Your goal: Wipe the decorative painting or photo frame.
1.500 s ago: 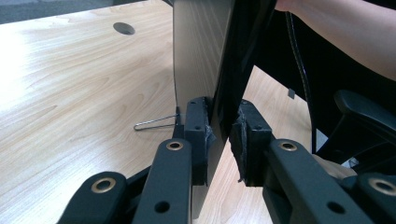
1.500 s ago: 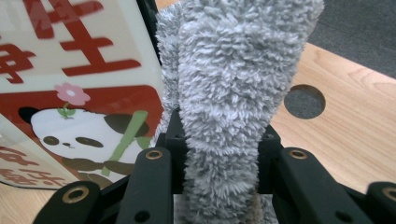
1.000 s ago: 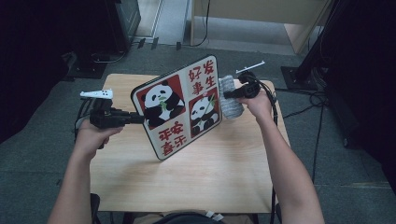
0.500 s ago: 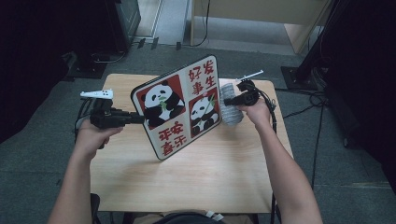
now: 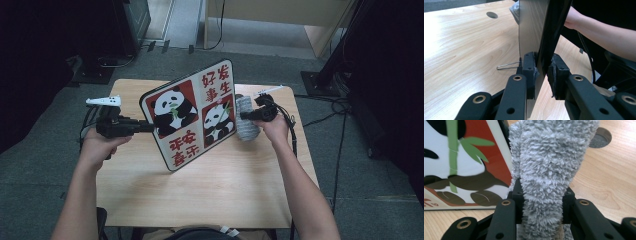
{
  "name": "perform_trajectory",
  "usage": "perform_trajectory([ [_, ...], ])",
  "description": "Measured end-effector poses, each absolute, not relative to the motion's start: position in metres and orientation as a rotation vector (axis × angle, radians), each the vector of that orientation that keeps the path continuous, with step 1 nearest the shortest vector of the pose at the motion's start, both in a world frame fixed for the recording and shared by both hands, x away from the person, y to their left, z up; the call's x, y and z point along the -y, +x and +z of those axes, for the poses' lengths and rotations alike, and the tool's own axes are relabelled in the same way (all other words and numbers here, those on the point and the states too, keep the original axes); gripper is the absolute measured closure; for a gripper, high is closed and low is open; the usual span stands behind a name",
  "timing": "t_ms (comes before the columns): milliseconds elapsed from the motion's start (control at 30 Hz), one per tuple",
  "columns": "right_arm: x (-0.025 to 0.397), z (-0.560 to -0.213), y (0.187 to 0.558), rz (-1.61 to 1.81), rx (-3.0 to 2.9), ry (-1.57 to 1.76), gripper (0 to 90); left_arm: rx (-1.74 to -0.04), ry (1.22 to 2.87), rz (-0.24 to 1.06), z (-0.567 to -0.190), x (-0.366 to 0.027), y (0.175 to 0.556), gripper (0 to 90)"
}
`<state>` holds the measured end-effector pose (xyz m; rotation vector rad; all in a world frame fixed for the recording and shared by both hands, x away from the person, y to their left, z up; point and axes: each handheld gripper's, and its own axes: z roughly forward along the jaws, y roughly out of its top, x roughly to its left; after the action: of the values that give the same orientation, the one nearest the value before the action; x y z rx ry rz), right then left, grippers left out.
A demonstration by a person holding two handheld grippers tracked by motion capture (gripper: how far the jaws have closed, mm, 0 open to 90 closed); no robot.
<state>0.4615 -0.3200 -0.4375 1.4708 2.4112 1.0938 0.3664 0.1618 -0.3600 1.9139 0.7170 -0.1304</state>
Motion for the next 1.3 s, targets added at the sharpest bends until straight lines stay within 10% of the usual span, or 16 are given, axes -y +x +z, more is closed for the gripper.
perform_trajectory([
  [1300, 0.369, -0.43, 0.442, 1.085, -2.291, 1.479, 67.7, -0.746, 1.917, -0.107, -0.36, -0.159, 0.363, 77.0],
])
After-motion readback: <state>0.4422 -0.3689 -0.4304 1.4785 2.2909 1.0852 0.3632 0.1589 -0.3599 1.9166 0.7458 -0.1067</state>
